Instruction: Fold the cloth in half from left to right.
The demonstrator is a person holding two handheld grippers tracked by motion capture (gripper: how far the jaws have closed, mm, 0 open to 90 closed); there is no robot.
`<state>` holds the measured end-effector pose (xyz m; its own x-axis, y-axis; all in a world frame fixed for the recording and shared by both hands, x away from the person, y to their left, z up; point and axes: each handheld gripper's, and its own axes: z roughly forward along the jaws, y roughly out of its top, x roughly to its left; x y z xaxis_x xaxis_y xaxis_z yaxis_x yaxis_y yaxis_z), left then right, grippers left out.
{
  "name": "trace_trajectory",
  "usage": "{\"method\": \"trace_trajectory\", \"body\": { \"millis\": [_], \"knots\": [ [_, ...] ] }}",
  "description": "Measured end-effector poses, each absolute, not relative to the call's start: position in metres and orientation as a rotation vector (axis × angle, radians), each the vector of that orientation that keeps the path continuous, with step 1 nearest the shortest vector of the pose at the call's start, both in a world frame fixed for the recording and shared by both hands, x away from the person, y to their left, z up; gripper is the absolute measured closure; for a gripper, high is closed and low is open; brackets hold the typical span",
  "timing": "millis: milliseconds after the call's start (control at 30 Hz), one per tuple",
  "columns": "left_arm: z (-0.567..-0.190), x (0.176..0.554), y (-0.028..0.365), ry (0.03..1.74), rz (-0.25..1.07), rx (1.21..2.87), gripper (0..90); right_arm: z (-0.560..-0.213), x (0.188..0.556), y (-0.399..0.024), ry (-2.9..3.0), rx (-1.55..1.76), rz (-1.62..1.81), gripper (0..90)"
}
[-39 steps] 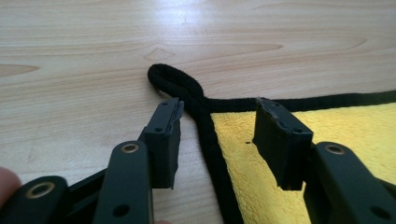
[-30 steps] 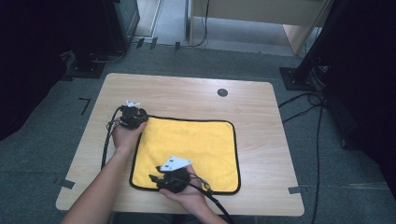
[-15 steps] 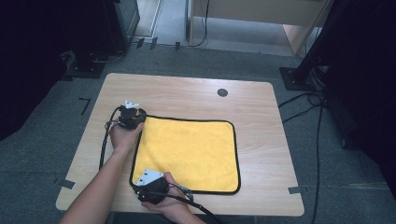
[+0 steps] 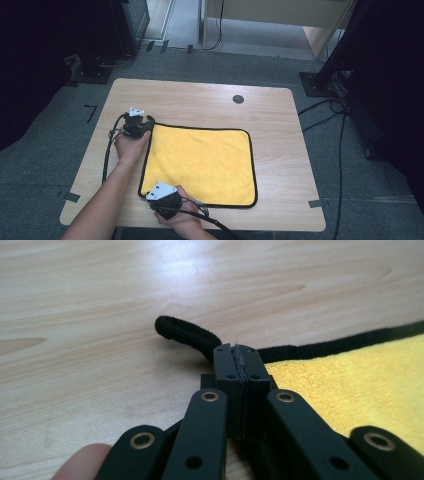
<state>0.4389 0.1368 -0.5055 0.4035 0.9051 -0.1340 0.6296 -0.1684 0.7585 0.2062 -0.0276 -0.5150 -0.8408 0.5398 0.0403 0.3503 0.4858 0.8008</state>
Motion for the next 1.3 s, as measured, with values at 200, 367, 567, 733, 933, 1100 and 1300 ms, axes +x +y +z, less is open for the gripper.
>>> {"method": "trace_trajectory", "body": {
  "millis": [200,367,567,733,933,1100,1300],
  "knots": [
    [-0.478,0.435,0.158,1.355,0.568,1.871,90.0,-0.508,0.206,-0.018,2.520,0.756,1.327,86.7],
    [-0.460,0.433,0.168,1.349,0.625,1.871,90.0,-0.489,0.202,-0.007,2.454,0.739,1.404,86.6],
    [-0.440,0.434,0.140,1.322,0.600,1.841,90.0,-0.467,0.197,-0.041,2.319,0.791,1.445,86.6],
    [-0.428,0.438,0.089,1.252,0.541,1.839,90.0,-0.464,0.184,-0.087,2.219,0.814,1.340,86.5],
    [-0.432,0.444,0.014,1.172,0.456,1.871,90.0,-0.468,0.173,-0.154,2.159,0.932,1.223,86.6],
    [-0.436,0.447,-0.042,1.107,0.328,1.892,90.0,-0.477,0.163,-0.202,2.117,1.044,1.150,86.6],
    [-0.434,0.444,-0.057,1.065,0.249,1.787,51.1,-0.489,0.159,-0.239,1.988,1.229,1.035,64.5]
  ]
}}
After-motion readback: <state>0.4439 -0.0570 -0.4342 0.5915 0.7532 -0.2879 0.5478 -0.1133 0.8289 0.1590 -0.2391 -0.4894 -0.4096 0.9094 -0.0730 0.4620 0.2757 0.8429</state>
